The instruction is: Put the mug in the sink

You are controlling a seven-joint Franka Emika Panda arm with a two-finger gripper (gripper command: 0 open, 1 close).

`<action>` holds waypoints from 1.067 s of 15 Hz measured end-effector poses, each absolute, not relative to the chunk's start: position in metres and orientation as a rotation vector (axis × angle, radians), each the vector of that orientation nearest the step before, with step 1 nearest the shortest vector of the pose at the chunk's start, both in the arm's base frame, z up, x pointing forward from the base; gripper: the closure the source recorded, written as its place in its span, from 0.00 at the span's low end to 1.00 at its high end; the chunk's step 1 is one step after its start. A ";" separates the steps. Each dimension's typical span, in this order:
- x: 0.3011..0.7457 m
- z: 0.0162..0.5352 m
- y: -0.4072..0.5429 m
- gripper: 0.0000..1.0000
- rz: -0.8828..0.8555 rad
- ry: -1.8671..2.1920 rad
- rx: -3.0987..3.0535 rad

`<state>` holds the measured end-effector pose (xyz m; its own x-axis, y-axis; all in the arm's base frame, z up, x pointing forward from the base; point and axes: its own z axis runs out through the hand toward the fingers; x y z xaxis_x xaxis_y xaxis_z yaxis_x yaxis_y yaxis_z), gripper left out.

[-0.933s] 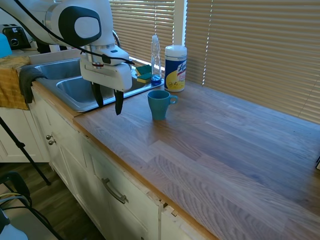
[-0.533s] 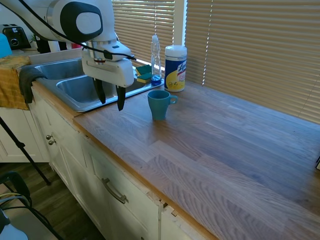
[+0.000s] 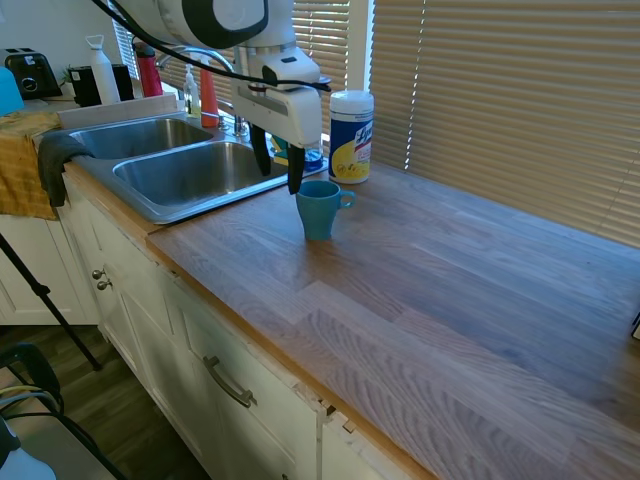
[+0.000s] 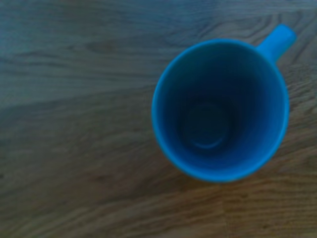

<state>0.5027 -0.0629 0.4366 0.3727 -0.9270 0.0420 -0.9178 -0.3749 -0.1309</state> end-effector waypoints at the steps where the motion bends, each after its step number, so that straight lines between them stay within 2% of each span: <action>1: 0.514 0.434 -0.066 0.00 -0.163 1.761 -2.490; 5: 0.546 0.415 -0.085 0.00 -0.169 1.965 -2.358; 10: 0.549 0.400 -0.113 0.00 -0.170 2.094 -2.287; 11: 0.550 0.394 -0.111 1.00 -0.155 2.097 -2.295; 16: 0.553 0.364 -0.108 1.00 -0.085 2.112 -2.324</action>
